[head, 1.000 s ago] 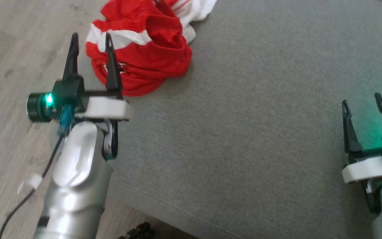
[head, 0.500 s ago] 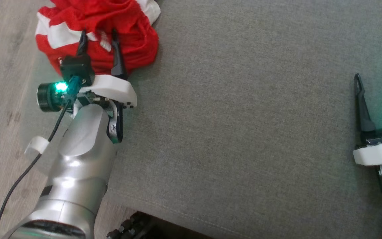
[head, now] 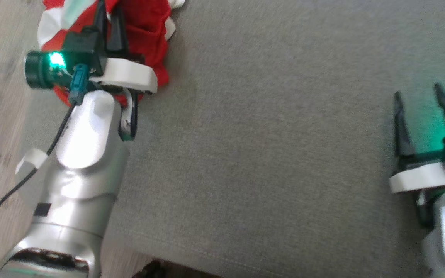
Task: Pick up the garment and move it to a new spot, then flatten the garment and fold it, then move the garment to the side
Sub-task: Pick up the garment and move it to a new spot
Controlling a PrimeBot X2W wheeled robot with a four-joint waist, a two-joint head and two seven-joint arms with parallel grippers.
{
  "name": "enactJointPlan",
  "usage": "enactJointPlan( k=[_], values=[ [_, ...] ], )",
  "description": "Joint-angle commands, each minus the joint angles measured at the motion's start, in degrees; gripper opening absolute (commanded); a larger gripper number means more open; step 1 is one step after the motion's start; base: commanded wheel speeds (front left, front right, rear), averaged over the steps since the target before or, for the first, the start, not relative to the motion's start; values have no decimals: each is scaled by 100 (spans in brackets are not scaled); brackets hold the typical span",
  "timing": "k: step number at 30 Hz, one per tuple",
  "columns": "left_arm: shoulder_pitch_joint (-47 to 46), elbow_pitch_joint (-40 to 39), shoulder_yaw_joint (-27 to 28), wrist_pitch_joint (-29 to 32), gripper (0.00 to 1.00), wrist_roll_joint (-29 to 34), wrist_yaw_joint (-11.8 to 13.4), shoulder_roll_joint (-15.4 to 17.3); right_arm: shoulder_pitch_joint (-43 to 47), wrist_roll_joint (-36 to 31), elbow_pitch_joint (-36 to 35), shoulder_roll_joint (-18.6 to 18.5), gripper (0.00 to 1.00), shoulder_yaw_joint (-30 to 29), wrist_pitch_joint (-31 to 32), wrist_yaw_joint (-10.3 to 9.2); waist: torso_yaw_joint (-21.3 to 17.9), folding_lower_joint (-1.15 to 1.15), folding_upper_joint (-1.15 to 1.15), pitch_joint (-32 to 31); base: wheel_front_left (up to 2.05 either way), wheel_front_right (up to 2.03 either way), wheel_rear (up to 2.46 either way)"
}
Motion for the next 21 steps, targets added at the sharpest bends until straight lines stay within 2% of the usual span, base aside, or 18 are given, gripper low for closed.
enactJointPlan(
  k=[1, 4, 9, 11, 12, 13, 17, 21],
  values=[
    [-42, -235, 128, -28, 0, 76, -21, 291, 118, 33, -83, 85, 100, 164, 9, -4, -252, -1, 0, -369, 0, 0, 0],
    [-155, -566, -34, -28, 0, 310, -155, 415, 165, 89, -12, 339, 100, 196, 9, -4, -588, -1, 0, -824, 0, 0, 0],
    [-596, -801, -327, -28, 0, 491, -527, 524, 405, 249, 35, 612, 100, 193, 9, -4, -1285, -1, 0, -1494, 0, 0, 0],
    [-791, -839, -438, -11, 0, 509, -668, 500, 550, 315, 65, 655, 100, 204, 9, -4, -1604, -1, 0, -1746, 0, 0, 0],
    [-998, -888, -518, 22, 0, 502, -792, 471, 681, 421, 78, 672, 100, 240, 9, -4, -1926, -1, 0, -1955, 0, 0, 0],
    [-1092, -917, -546, 39, 0, 473, -855, 443, 740, 537, 80, 674, 100, 275, 9, -4, -2081, -1, 0, -2041, 0, 0, 0],
    [-1369, -1074, -696, 200, 0, 397, -1017, 320, 897, 838, 11, 677, 100, 365, 9, -4, -2678, -1, 0, -2206, 0, 0, 0],
    [-1430, -1123, -777, 384, 0, 238, -1086, 225, 900, 1043, -110, 678, 100, 434, 9, -4, -3142, -1, 0, -2056, 0, 0, 0]
  ],
)
